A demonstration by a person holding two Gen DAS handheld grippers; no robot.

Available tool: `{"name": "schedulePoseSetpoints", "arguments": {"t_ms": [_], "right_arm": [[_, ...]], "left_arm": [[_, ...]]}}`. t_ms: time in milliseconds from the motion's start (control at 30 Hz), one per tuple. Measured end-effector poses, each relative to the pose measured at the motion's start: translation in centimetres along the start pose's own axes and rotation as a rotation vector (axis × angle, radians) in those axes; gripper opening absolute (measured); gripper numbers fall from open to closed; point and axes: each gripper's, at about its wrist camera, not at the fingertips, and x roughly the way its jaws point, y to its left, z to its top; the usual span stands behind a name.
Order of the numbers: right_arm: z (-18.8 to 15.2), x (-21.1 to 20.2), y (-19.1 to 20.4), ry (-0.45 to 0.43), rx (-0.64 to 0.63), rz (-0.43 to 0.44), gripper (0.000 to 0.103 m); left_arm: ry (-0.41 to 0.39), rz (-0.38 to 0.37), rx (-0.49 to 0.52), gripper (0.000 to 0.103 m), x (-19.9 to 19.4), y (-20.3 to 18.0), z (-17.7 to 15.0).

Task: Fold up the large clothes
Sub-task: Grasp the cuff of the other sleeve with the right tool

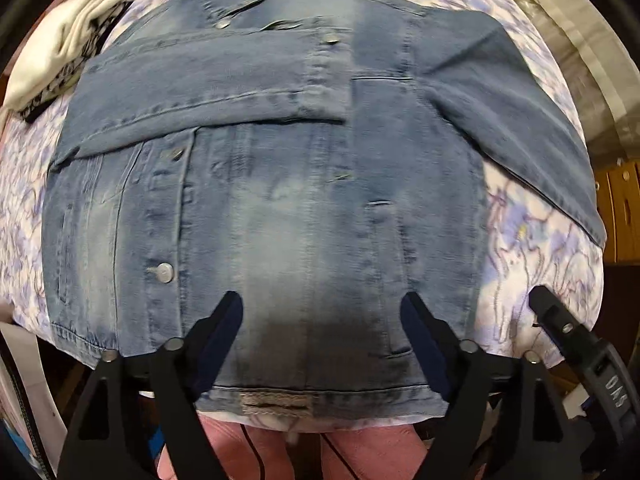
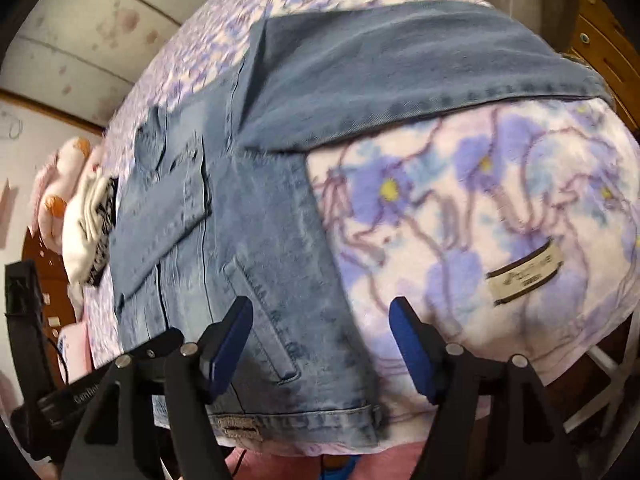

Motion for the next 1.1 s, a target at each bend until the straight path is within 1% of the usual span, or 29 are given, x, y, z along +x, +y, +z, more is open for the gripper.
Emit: {"name": "schedulePoseSetpoints", "arguments": {"t_ms": [67,100,167,233,333,433,600,733,800,900,1033,1100], "right_arm": [[0.6,-0.7,-1.2,-0.026,0.025,0.024,0.072],[1.1,-1.1,-1.9,-0.038,0.039,0.033,0.073],[1.8,-1.6,-3.1,-0.054,0.062,0.053,0.073],[2.9,-1.9,-4.6,-0.067,0.067,0.062,0.073],[4.2,-2.2,-6.2,-0.083,0.039,0.016,0.073],[5.4,-2.2,-7.9,-0.1,0.051,0.007,0.073],[7.5,-2.7,-12.3,-0.148,0.137,-0.019,0.073],[9.0,-2.8,-15.9,-0.178,0.243,-0.014,0.073],[9.6,-2.9,-17.6,-0.185,0.275,-0.018,0.073],[10.5,-3.1,-19.3,-0.223,0.329,0.001,0.073],[12.2,-3.1,-21.8,-0.287,0.426,0.039,0.073],[12.7,-2.9,-22.7,-0.311,0.473,0.061,0.073]], "left_arm": [[-0.004,0.001,0.024,0.083,-0.1,-1.6,-0.2],[-0.004,0.0,0.032,0.086,-0.1,-1.8,-0.2],[-0.006,0.001,0.072,0.089,-0.2,-3.6,-0.3],[-0.011,0.004,0.12,0.089,-0.3,-5.2,-0.3],[-0.008,0.005,0.19,0.089,-0.2,-7.8,-0.2],[-0.021,0.025,0.252,0.089,-0.2,-10.2,0.1],[-0.046,0.052,0.351,0.089,-0.3,-13.7,0.7],[-0.079,0.078,0.441,0.089,-0.4,-16.4,1.1],[-0.086,0.077,0.477,0.089,-0.2,-17.5,1.5],[-0.075,0.073,0.501,0.089,0.2,-18.8,2.1],[-0.064,0.058,0.485,0.089,0.5,-19.6,3.1],[-0.072,0.066,0.483,0.089,0.6,-19.8,3.4]]}}
